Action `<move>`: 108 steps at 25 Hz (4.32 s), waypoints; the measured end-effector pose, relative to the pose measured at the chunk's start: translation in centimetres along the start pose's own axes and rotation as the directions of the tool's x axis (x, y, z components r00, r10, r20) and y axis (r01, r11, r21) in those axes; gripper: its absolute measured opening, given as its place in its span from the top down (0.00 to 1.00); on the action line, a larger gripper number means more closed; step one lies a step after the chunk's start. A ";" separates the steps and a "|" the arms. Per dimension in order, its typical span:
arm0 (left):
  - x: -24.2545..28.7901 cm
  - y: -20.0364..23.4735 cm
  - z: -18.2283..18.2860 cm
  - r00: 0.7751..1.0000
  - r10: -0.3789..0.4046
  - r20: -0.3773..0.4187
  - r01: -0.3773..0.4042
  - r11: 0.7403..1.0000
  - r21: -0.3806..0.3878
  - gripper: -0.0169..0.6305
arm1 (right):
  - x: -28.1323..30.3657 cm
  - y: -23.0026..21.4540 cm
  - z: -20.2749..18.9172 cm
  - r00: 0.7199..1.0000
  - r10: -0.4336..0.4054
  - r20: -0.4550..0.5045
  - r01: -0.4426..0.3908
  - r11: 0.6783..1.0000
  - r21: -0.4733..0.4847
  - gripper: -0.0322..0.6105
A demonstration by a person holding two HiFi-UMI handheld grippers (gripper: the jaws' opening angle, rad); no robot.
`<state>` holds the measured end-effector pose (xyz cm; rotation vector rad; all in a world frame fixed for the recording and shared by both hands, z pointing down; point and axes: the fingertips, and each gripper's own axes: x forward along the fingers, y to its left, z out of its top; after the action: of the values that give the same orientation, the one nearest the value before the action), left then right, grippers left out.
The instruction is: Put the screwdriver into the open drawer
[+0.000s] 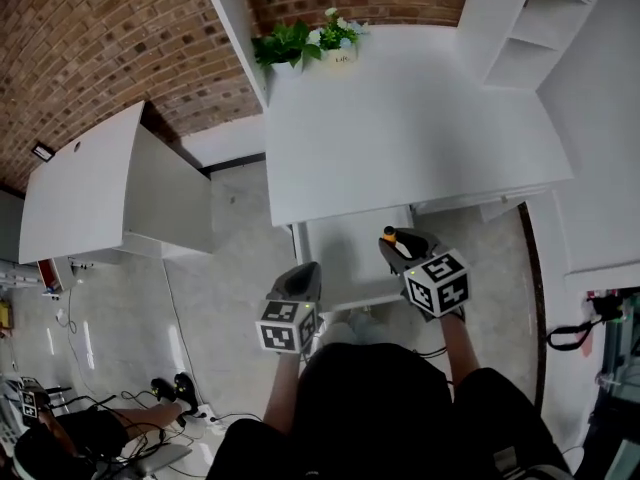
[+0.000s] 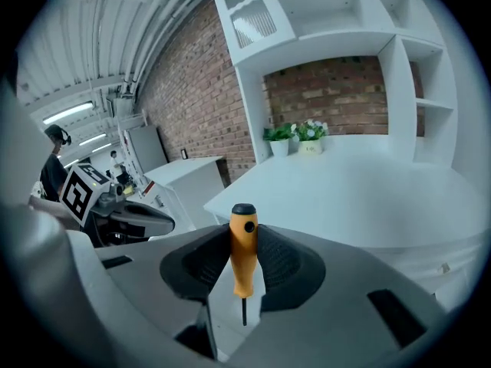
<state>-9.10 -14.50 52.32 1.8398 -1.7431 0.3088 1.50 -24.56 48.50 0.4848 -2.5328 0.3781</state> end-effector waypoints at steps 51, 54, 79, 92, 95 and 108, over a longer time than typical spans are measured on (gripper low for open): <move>12.2 5.7 -10.6 0.897 -0.182 -0.404 0.165 0.983 -0.076 0.96 | 23.3 -1.7 -20.4 0.792 0.056 -0.608 -0.141 0.986 -0.094 0.77; 12.2 5.5 -10.7 0.893 -0.179 -0.412 0.170 0.984 -0.059 0.96 | 23.8 -1.8 -20.8 0.794 0.043 -0.606 -0.123 0.988 -0.091 0.77; 11.7 5.3 -9.8 0.901 -0.179 -0.395 0.172 0.984 -0.051 0.96 | 23.9 -0.5 -20.8 0.824 0.067 -0.563 -0.096 0.995 -0.022 0.71; 8.9 3.9 -6.9 0.931 -0.172 -0.323 0.187 0.982 0.015 0.96 | 19.4 0.4 -15.7 0.881 0.075 -0.467 -0.115 0.992 -0.056 0.89; 7.7 3.2 -6.1 0.941 -0.167 -0.294 0.183 0.983 0.028 0.96 | 17.8 0.7 -14.0 0.902 0.074 -0.425 -0.114 0.991 -0.069 0.90; 2.8 2.4 -0.1 0.986 -0.129 -0.109 0.140 0.986 0.093 0.96 | 11.3 2.7 -3.6 0.982 0.108 -0.156 -0.116 0.992 -0.045 0.92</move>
<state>-11.12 -16.74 54.51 1.9665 -1.5507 0.4361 -6.94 -23.84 57.15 0.2824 -2.4197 0.3731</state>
